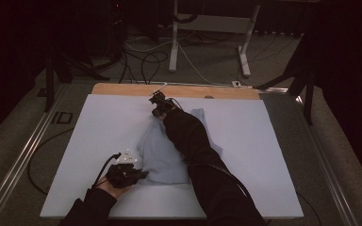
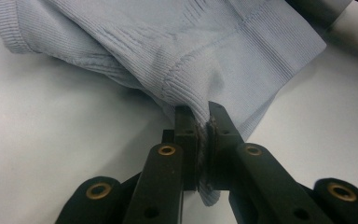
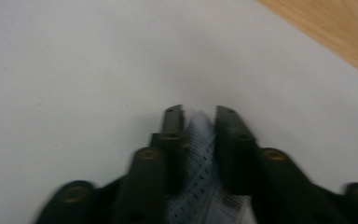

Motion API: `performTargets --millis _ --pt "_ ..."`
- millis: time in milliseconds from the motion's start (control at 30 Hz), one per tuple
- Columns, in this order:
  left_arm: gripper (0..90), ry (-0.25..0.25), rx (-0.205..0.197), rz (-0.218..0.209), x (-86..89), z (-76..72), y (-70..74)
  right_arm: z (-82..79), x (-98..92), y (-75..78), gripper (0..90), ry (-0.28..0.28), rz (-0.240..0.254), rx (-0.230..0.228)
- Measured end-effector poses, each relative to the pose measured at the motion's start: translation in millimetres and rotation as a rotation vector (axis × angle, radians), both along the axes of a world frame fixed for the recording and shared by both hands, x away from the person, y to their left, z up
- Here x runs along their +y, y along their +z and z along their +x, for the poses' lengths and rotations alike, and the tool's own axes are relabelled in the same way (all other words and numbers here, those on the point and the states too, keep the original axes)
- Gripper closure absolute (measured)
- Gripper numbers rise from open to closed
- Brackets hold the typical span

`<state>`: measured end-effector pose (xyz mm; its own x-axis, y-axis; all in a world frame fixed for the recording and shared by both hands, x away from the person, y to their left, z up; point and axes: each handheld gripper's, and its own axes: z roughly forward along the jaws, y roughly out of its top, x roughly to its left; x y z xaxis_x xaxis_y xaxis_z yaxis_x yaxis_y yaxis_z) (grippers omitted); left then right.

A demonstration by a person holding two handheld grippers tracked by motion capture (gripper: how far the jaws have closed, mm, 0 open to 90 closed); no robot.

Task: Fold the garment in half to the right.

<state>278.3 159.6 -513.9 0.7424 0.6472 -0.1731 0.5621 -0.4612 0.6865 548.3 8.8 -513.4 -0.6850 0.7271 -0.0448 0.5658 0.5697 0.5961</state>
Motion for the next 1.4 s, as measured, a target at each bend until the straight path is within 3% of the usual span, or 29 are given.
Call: performTargets --millis 33,133,433,733,1200,1267,1400 --pt "86.6 0.001 0.001 -0.003 0.1 0.0 0.0 -0.1 -0.7 1.2 82.2 -0.009 0.006 0.004" --pt "86.6 -0.002 0.002 -0.003 0.2 0.5 0.2 -0.1 -0.6 4.5 87.0 0.001 0.003 0.003" --pt "86.6 -0.008 -0.006 -0.006 -1.1 -1.0 2.7 -5.9 -3.3 21.8 87.5 0.052 -0.007 -0.041" --pt "86.9 -0.022 -0.006 -0.019 -2.5 -3.2 7.5 -9.9 -12.0 35.8 87.6 0.052 0.026 -0.059" --pt "87.0 -0.081 -0.036 -0.038 -18.7 -2.8 28.3 -16.4 -28.3 58.9 87.5 0.065 0.031 -0.104" --pt "87.0 -0.085 -0.039 -0.04 -20.3 -2.2 31.0 -17.8 -33.1 64.2 87.5 0.055 0.058 -0.107" --pt "87.0 -0.102 -0.047 -0.042 -26.0 -1.6 36.4 -19.6 -40.2 70.2 87.5 0.06 0.063 -0.123"
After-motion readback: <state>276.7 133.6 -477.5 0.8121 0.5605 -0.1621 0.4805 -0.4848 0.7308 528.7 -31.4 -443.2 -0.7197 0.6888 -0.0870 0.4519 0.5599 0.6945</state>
